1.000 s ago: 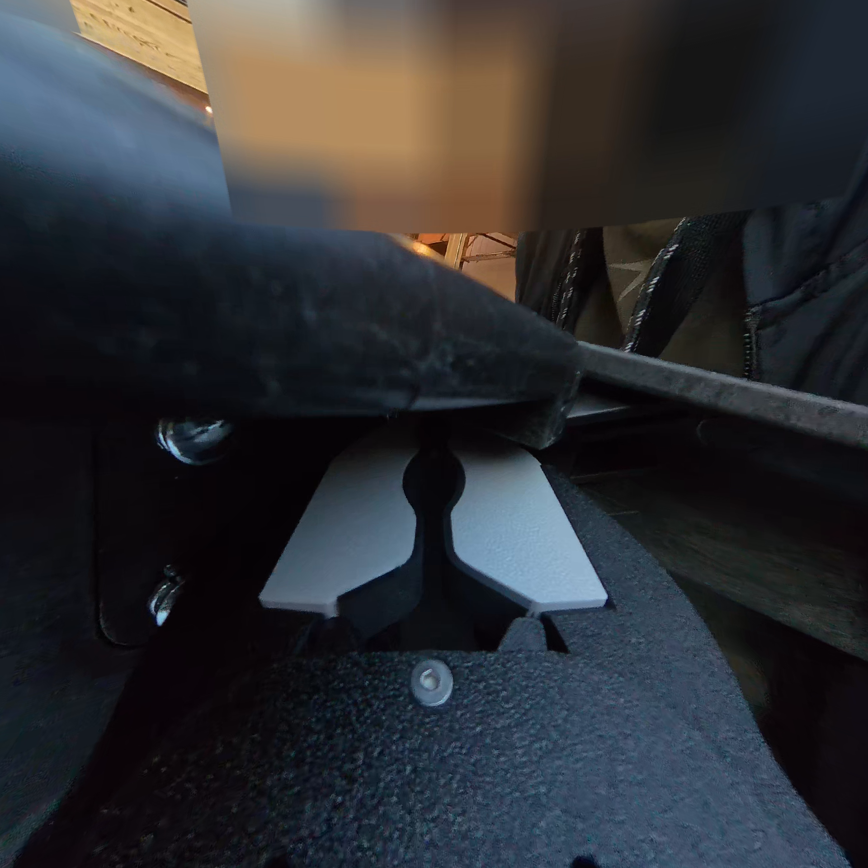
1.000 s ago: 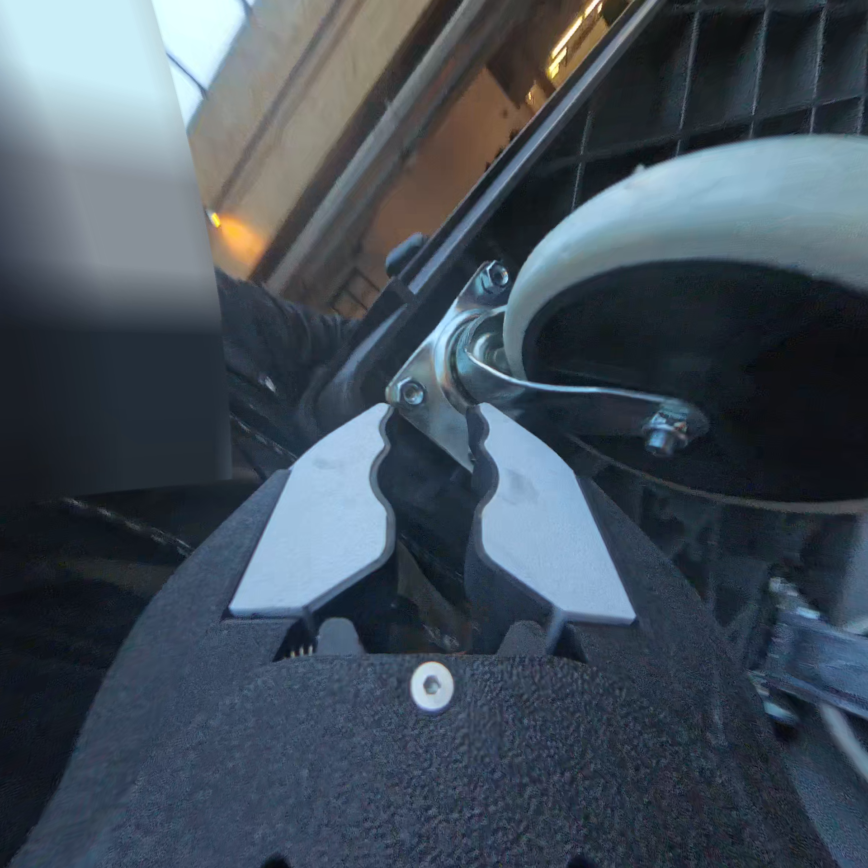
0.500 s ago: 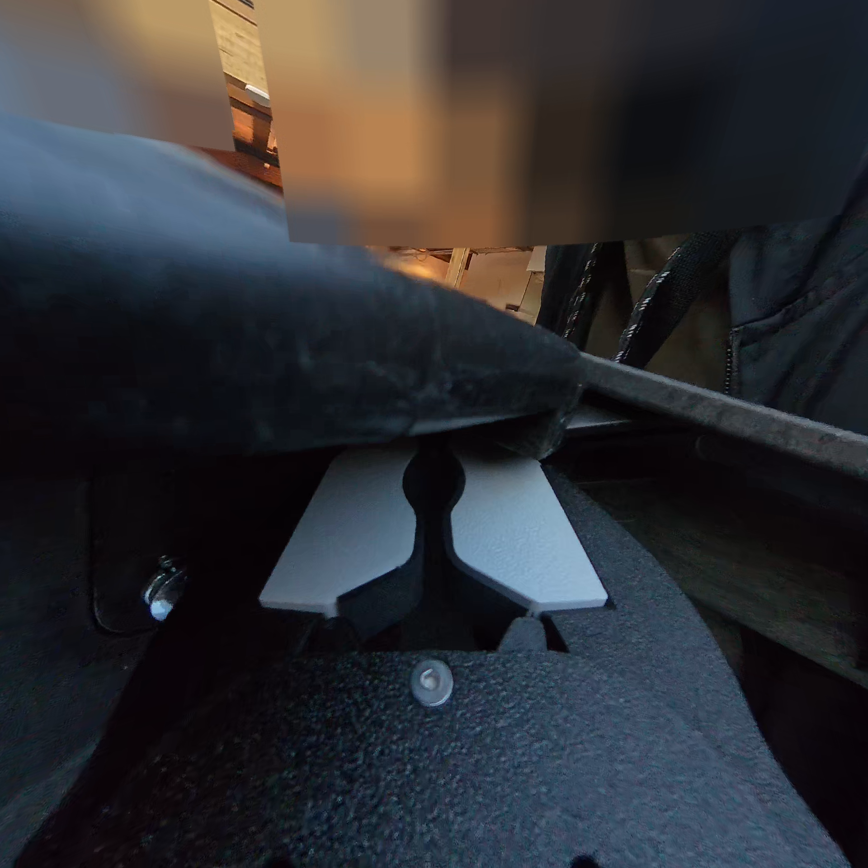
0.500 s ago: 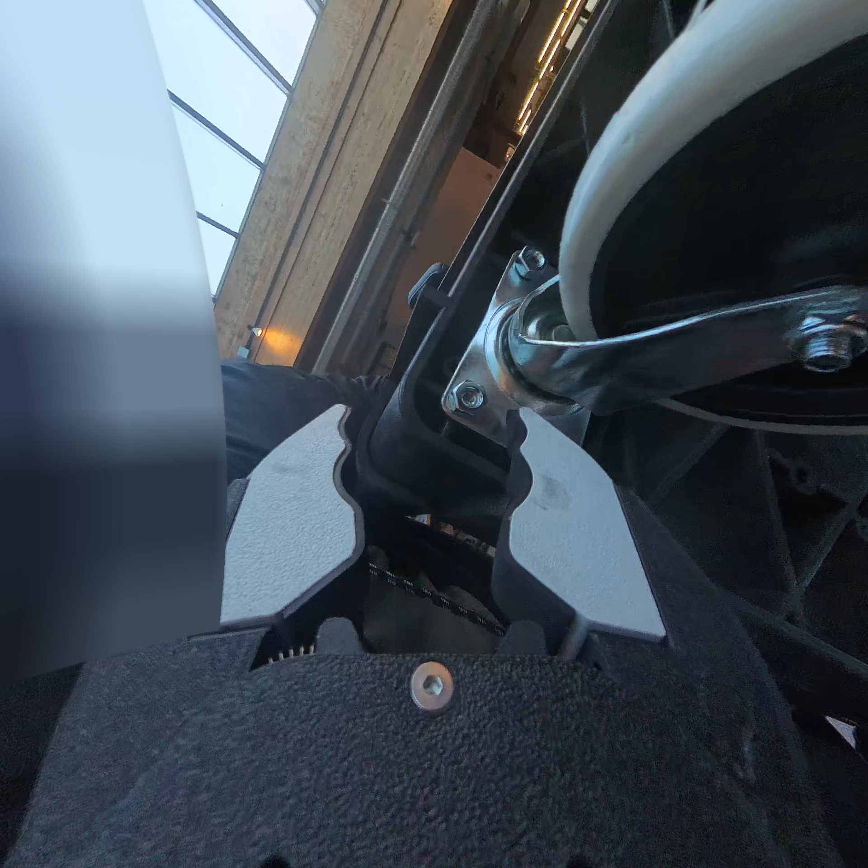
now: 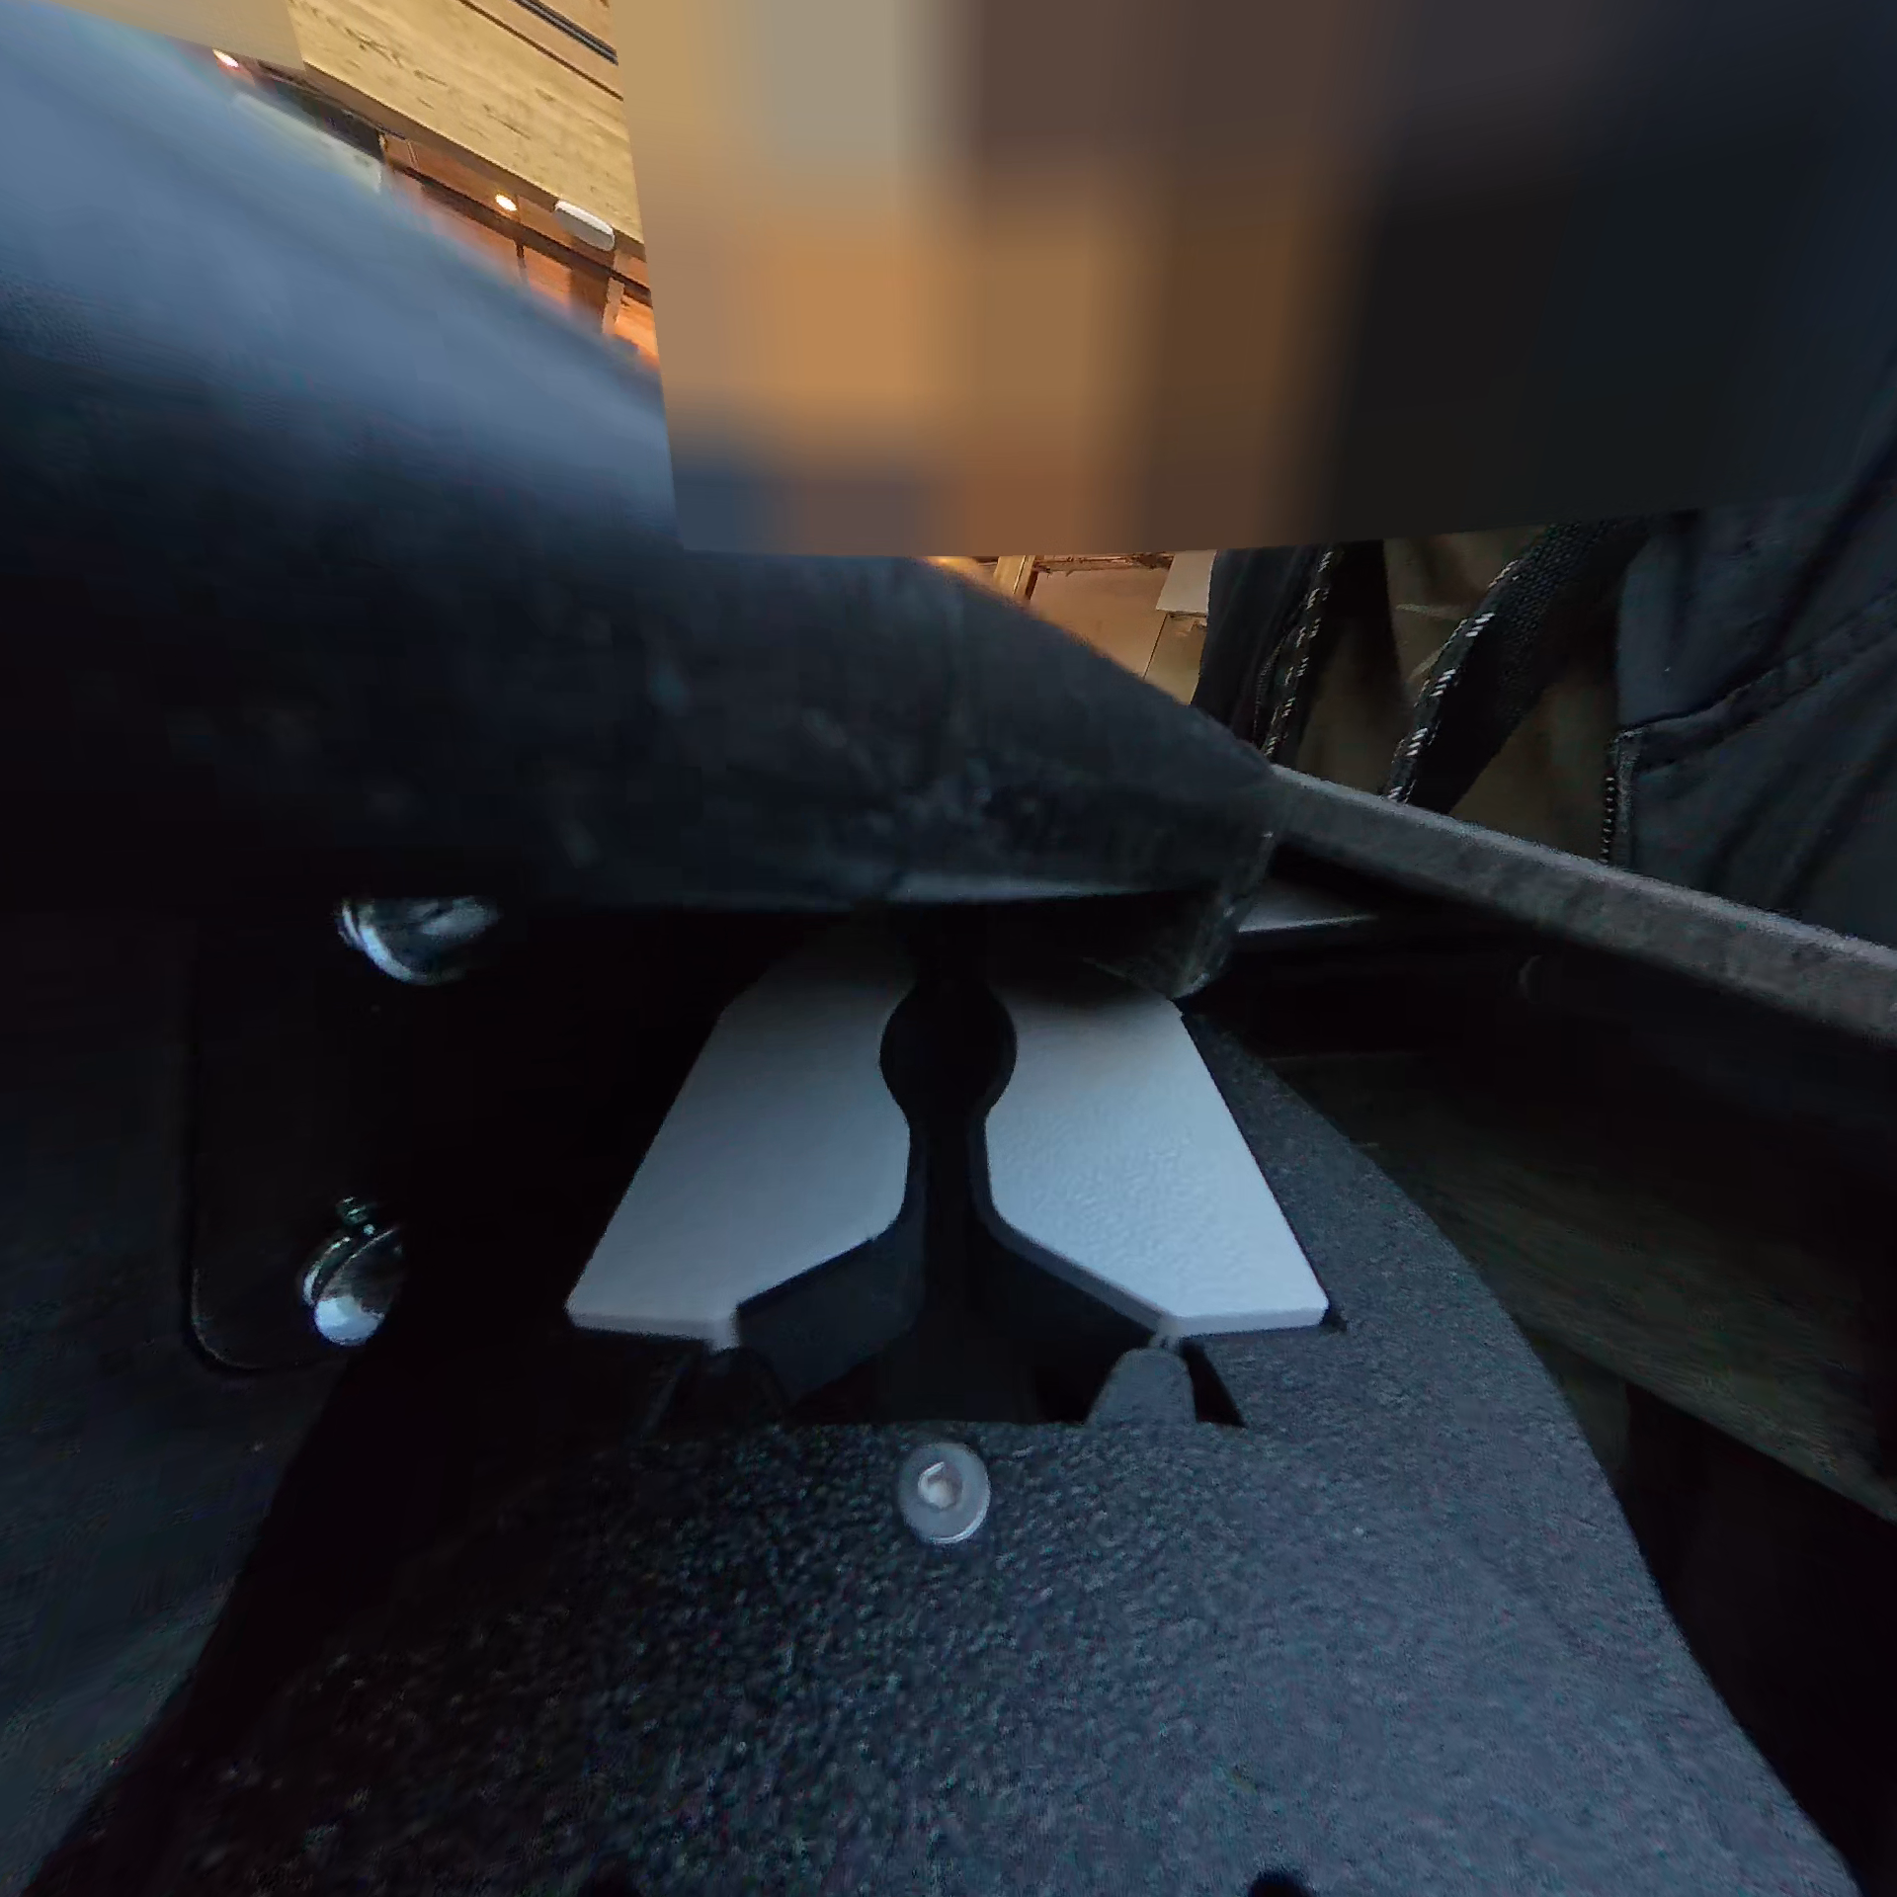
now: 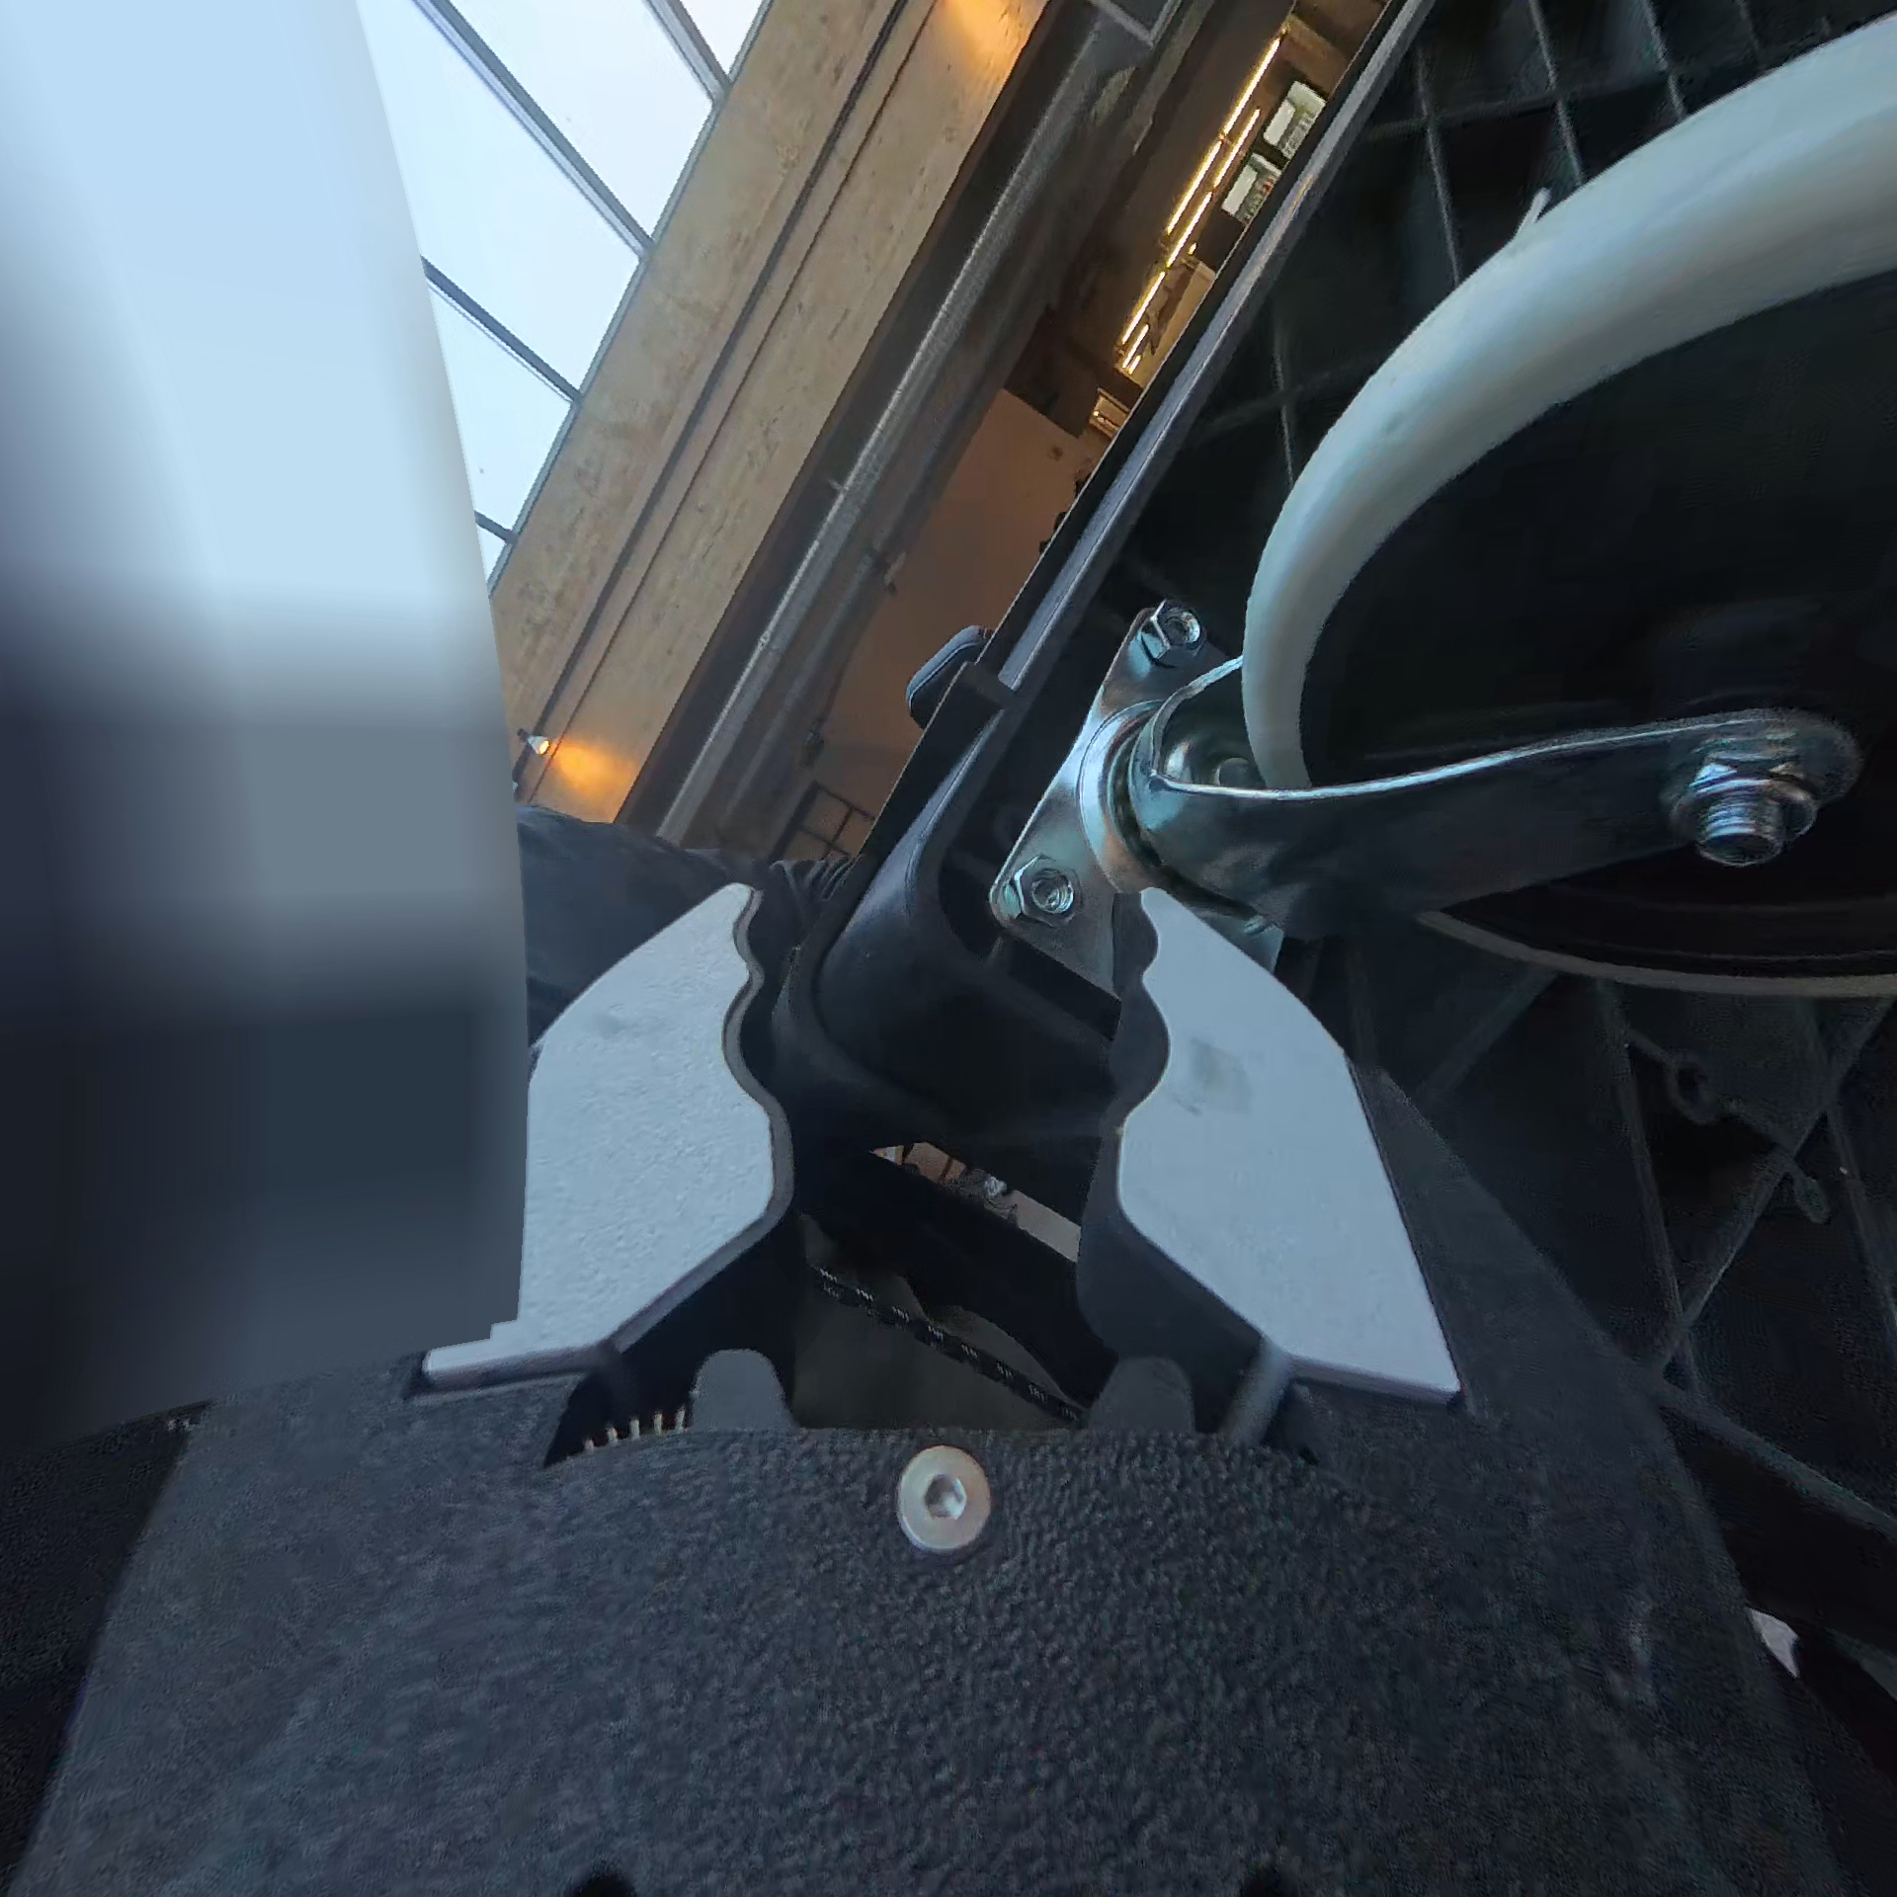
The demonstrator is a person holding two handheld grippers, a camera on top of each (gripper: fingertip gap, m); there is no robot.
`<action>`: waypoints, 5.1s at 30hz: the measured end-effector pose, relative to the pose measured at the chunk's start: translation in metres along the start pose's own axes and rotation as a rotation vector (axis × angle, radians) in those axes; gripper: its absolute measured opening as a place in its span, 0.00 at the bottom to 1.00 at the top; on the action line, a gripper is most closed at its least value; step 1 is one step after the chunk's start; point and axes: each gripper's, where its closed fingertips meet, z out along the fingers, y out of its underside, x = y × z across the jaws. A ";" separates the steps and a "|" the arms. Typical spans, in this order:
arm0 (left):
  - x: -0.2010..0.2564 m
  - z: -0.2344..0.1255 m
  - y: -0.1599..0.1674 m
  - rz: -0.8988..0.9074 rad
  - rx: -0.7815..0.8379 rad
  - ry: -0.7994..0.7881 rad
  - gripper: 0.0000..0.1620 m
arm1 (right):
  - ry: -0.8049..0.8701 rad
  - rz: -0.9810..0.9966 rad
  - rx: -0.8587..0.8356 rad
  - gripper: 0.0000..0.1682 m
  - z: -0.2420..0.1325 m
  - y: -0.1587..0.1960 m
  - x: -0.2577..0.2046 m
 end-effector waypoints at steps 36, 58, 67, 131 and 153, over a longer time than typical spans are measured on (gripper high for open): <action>0.001 0.000 0.000 -0.005 0.006 -0.004 0.00 | 0.040 -0.138 0.034 0.48 0.009 0.010 -0.002; 0.001 0.000 0.000 -0.011 0.026 -0.004 0.00 | 0.026 -0.157 -0.090 0.51 0.012 0.020 -0.014; 0.002 0.000 0.001 -0.011 0.027 -0.004 0.00 | 0.067 -0.170 -0.083 0.53 0.013 0.023 -0.017; 0.001 0.001 0.001 -0.023 0.019 -0.015 0.00 | 0.221 -0.280 -0.030 0.47 0.017 0.018 -0.027; 0.001 0.001 0.001 -0.018 0.002 -0.017 0.00 | 0.261 -0.247 -0.029 0.47 0.016 0.023 -0.015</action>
